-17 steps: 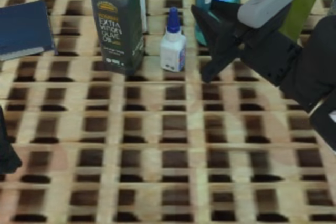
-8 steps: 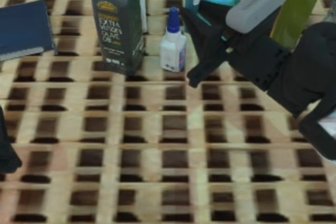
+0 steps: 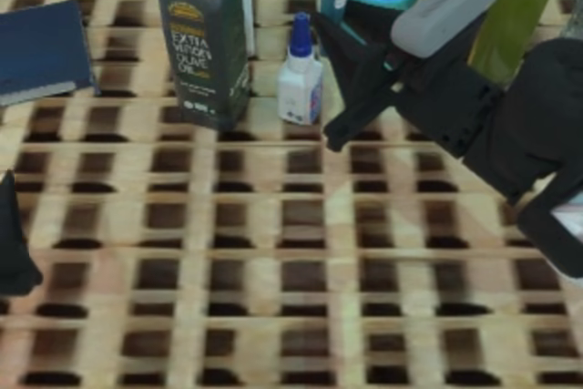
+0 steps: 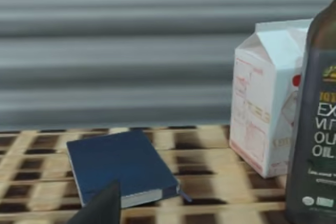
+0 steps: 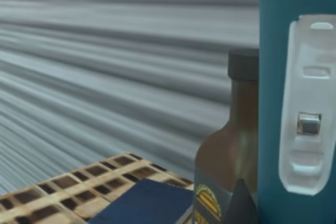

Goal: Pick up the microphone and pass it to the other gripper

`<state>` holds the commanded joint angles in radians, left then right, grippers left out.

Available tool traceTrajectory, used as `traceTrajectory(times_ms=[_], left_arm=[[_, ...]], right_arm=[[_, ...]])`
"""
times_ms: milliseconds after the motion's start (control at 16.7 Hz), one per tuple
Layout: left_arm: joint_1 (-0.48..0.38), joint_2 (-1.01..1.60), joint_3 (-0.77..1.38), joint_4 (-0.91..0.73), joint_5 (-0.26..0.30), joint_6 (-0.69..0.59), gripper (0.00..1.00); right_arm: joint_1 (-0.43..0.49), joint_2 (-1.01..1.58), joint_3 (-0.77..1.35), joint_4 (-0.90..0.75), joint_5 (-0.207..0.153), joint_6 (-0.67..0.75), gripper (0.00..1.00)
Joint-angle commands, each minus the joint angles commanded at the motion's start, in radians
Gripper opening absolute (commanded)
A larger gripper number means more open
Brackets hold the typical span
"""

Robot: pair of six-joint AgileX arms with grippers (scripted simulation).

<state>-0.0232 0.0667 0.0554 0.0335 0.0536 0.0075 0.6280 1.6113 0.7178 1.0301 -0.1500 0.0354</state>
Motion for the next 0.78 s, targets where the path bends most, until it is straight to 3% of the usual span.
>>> traceTrajectory(times_ms=[180, 780], left_arm=[[-0.045, 0.163, 0.111, 0.066, 0.107, 0.016, 1.0], [-0.238, 0.968, 0.553, 0.322, 0.561, 0.078, 1.0]], right_arm=[[0.0, 0.0, 0.0, 0.0, 0.0, 0.0, 0.0], [0.0, 0.0, 0.0, 0.0, 0.0, 0.0, 0.0]])
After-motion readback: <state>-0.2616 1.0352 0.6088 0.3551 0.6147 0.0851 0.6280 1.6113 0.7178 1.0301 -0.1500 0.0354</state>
